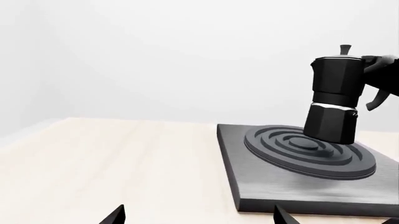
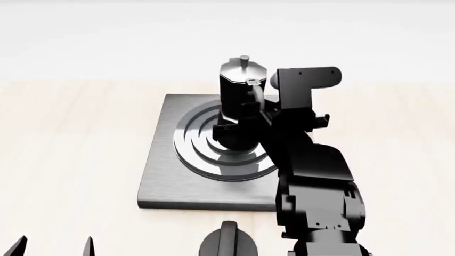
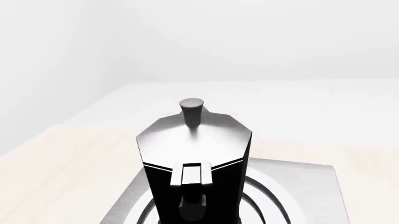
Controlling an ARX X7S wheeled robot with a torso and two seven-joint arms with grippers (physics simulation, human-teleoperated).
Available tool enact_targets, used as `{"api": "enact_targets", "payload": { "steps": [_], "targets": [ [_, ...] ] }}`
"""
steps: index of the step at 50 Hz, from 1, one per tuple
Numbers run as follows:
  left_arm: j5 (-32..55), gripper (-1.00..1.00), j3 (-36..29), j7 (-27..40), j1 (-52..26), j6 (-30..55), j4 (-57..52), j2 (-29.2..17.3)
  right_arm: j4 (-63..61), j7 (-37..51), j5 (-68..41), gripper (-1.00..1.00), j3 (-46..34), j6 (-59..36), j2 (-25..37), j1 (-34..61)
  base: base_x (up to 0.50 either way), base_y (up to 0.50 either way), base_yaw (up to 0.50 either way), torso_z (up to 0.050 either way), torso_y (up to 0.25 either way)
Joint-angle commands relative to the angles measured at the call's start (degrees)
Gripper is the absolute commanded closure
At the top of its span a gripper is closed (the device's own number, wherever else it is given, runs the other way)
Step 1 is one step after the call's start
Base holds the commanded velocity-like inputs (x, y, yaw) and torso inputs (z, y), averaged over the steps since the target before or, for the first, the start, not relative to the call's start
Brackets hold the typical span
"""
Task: Put the moka pot on the stove.
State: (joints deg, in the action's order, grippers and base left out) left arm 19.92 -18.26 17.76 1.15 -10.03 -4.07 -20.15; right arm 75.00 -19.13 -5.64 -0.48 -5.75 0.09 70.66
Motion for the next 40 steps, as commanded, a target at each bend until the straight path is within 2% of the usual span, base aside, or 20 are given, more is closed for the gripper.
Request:
{"api": "enact_targets", "payload": {
  "steps": [1, 40],
  "targets": [
    [0.02, -1.0, -0.12, 0.12, 0.17, -0.14, -0.29, -0.2, -0.01, -0.17, -0.57, 1.0, 1.44, 0.17, -0.05, 0.55, 0.0, 0.0, 0.0, 0.0, 0.0],
    [0.89, -1.0, -0.16, 0.34, -0.12, 0.03, -0.59, -0.81, -0.01, -0.02, -1.32, 1.0, 0.07, -0.41, -0.05, -0.35, 0.0, 0.0, 0.0, 0.001, 0.001]
  ]
}}
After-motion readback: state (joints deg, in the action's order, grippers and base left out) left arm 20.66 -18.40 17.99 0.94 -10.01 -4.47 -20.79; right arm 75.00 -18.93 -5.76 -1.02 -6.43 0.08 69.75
